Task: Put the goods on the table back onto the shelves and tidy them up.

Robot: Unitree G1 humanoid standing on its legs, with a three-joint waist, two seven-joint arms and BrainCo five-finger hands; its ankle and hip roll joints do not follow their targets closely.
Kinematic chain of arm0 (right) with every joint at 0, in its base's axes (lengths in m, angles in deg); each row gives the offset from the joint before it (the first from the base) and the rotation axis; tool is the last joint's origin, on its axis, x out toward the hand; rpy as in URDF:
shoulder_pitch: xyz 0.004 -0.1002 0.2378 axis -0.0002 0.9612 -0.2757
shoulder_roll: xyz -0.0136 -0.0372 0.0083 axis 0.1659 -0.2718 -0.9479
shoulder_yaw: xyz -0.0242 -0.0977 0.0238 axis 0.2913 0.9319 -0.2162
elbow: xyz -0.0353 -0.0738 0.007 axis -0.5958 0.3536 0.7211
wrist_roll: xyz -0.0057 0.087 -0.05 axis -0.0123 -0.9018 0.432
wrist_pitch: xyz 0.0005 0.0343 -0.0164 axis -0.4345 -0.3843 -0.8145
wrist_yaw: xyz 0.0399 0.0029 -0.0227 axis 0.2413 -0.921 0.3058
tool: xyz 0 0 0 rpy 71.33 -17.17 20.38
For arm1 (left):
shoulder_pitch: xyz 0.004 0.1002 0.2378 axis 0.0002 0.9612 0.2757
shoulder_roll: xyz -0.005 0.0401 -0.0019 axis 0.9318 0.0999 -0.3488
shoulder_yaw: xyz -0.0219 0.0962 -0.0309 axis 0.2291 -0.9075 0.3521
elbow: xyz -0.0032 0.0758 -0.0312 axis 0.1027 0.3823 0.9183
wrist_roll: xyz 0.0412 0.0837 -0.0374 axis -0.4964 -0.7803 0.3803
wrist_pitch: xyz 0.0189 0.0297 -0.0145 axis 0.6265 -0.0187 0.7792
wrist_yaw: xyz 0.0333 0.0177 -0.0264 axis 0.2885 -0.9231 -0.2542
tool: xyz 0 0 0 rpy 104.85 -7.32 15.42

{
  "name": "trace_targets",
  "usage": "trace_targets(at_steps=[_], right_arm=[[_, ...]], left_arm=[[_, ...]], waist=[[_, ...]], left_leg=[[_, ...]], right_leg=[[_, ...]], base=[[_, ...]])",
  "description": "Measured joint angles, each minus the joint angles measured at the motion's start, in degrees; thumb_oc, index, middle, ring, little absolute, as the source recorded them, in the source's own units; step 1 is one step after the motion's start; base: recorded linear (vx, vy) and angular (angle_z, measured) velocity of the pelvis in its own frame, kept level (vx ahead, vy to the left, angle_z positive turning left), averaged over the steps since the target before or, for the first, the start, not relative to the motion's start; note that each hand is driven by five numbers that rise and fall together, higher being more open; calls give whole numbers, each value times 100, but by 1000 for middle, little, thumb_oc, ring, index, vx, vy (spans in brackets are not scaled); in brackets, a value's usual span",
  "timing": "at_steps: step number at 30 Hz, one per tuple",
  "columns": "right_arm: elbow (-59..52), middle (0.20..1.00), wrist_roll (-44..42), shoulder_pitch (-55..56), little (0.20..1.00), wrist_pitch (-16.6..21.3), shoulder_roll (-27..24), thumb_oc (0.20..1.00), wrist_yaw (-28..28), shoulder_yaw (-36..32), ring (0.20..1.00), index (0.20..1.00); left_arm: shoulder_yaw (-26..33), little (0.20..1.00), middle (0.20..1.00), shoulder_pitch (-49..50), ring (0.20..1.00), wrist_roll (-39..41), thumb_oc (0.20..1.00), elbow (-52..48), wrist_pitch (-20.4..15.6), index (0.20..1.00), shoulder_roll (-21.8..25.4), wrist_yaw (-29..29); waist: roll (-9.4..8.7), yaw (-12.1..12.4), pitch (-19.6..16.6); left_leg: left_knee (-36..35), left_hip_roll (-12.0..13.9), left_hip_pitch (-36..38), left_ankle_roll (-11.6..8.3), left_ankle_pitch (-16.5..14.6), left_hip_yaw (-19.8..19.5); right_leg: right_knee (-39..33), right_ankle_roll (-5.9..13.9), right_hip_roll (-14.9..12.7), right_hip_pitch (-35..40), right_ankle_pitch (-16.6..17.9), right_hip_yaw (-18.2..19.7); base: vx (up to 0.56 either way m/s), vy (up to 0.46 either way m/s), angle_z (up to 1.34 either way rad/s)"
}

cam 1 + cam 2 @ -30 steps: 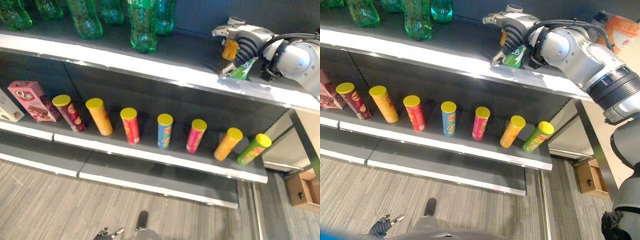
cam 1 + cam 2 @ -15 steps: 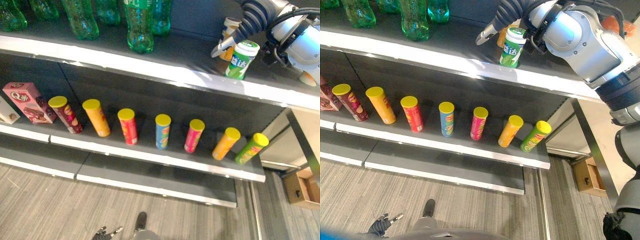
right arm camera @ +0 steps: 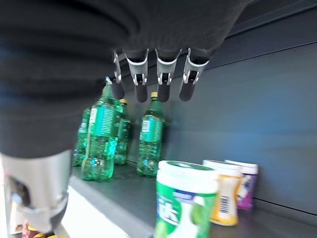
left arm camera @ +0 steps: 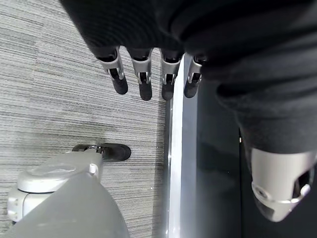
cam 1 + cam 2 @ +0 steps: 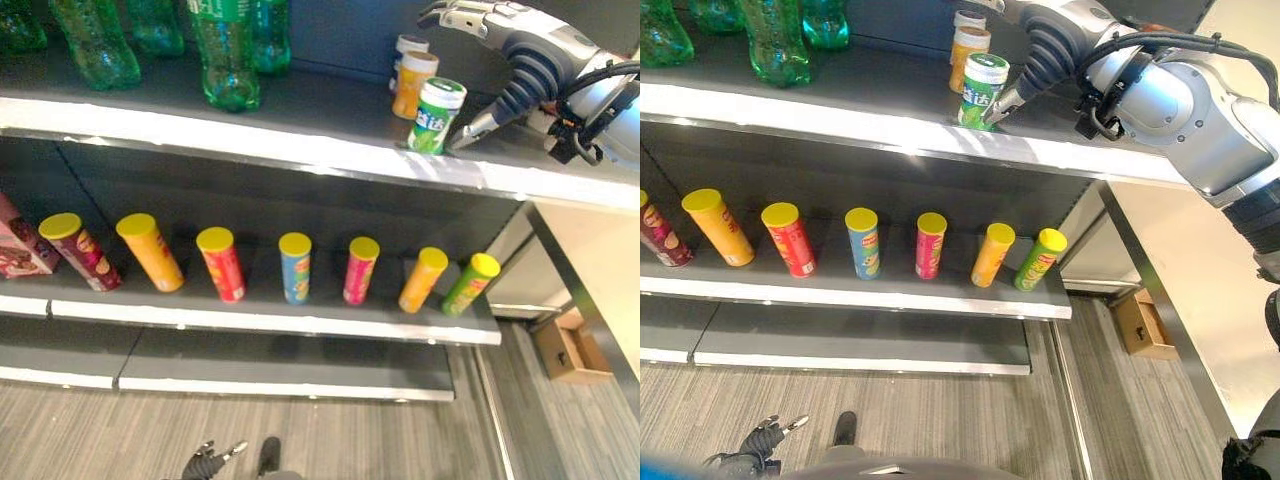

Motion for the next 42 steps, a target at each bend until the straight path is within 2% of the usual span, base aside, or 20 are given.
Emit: trace_targets(at_steps=[10,16,19,42], right_arm=[[321,1000,7,390,1000,-37,-14,1000,3,-35,1000,1000],[1129,1000,202,595,1000,-214,3,1000,7,5,1000,1000],[1201,1000,231,664,1000,-258,4,1000,31,8,1000,1000],[706,1000,231,1086,1000,-225,7,1000,171,-3,1000,1000]], left_arm=[[6,1000,1000,64,1000,0,1000,-1,1,1000,-44,0],[-5,1000,1000,109,1000,0,1000,-2,2,1000,-122,-2],[-3,1000,1000,126,1000,0,1000,-2,2,1000,-122,-4],[-1,1000,1000,148,1000,0,1000,-7,9,1000,-124,-6]], waist=[[67,-102,-53],[254,-95,-135],[269,-104,-141],[204,-82,-126]], left_leg=[[-1,44,65,-4,-5,77],[-2,88,70,-4,-5,81],[-9,89,69,-4,-5,81],[-1,84,21,-10,-9,83]], right_leg=[[0,-18,20,5,17,96],[-1,-40,59,0,32,111],[-1,-42,59,-2,33,111],[-1,-40,56,-54,34,112]], base=[[-4,-5,-4],[0,0,0],[0,0,0],[0,0,0]])
